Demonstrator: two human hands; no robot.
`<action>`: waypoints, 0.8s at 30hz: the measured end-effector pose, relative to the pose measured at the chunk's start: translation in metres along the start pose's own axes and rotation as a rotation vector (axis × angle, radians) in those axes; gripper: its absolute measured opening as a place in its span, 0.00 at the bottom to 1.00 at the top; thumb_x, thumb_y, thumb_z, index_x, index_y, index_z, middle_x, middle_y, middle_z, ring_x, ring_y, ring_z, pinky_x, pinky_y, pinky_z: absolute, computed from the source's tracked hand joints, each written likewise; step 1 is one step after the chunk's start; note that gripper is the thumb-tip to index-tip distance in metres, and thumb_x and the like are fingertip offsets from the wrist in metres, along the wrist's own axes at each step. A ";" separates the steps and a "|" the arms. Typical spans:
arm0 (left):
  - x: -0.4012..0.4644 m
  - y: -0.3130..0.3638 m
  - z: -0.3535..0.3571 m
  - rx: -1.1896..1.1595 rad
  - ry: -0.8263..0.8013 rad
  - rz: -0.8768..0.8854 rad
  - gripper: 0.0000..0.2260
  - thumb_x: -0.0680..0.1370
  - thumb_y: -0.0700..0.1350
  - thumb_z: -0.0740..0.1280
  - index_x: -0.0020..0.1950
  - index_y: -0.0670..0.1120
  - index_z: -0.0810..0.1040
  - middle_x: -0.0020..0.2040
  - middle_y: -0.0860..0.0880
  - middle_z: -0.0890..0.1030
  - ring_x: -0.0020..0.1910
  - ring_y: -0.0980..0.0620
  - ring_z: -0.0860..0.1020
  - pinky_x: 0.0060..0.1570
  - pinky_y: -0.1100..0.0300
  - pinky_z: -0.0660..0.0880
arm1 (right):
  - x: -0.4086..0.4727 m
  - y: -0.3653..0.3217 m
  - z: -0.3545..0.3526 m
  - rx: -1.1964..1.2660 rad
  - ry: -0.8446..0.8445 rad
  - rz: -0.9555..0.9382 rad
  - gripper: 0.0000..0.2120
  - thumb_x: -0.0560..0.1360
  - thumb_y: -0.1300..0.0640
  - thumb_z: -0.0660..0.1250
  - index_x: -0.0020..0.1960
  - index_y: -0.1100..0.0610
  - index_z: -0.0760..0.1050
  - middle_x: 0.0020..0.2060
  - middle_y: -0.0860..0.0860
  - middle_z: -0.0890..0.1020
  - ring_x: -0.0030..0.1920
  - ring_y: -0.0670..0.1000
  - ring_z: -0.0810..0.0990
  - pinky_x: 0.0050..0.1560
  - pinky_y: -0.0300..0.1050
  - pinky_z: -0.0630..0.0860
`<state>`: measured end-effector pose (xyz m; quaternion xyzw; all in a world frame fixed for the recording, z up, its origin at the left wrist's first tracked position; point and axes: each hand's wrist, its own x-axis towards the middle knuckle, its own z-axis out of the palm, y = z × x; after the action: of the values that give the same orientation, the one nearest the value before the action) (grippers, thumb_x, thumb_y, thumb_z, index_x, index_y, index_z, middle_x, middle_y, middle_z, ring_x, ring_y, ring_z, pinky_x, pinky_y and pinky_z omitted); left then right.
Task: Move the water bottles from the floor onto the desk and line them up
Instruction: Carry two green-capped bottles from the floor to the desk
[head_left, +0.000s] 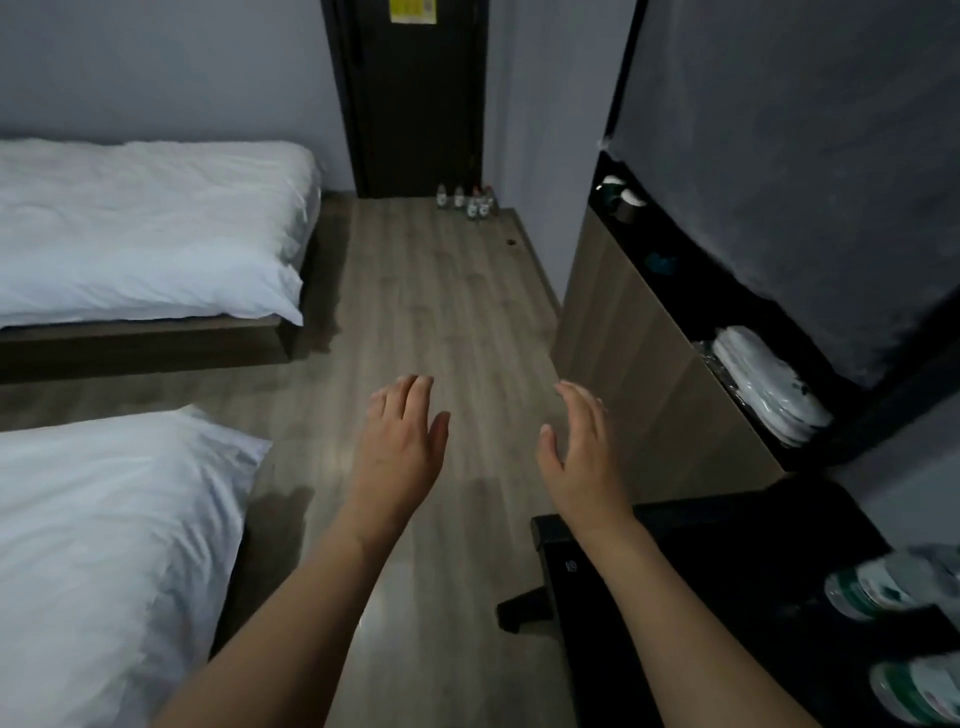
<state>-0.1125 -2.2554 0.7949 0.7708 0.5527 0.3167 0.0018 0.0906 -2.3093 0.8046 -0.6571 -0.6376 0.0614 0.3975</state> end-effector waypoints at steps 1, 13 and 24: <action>0.000 -0.005 -0.003 0.009 0.003 -0.015 0.19 0.80 0.47 0.65 0.66 0.38 0.73 0.62 0.39 0.76 0.59 0.38 0.75 0.61 0.45 0.73 | 0.005 -0.003 0.005 0.008 -0.004 -0.013 0.22 0.79 0.57 0.60 0.72 0.61 0.67 0.67 0.56 0.72 0.67 0.54 0.70 0.68 0.56 0.70; 0.026 -0.056 -0.033 0.111 0.053 -0.008 0.19 0.78 0.44 0.70 0.66 0.36 0.75 0.61 0.38 0.77 0.60 0.37 0.76 0.62 0.41 0.73 | 0.052 -0.033 0.050 0.050 -0.101 -0.087 0.22 0.79 0.60 0.63 0.72 0.61 0.67 0.66 0.57 0.73 0.68 0.55 0.70 0.70 0.43 0.62; 0.075 -0.086 -0.032 0.123 0.026 -0.026 0.19 0.79 0.45 0.68 0.66 0.38 0.74 0.63 0.39 0.77 0.62 0.38 0.75 0.64 0.41 0.71 | 0.096 -0.048 0.077 0.072 -0.128 -0.090 0.22 0.80 0.55 0.60 0.74 0.55 0.64 0.68 0.53 0.71 0.70 0.50 0.68 0.72 0.48 0.66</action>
<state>-0.1872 -2.1692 0.8261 0.7581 0.5812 0.2918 -0.0487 0.0247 -2.1963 0.8224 -0.6079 -0.6879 0.1080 0.3816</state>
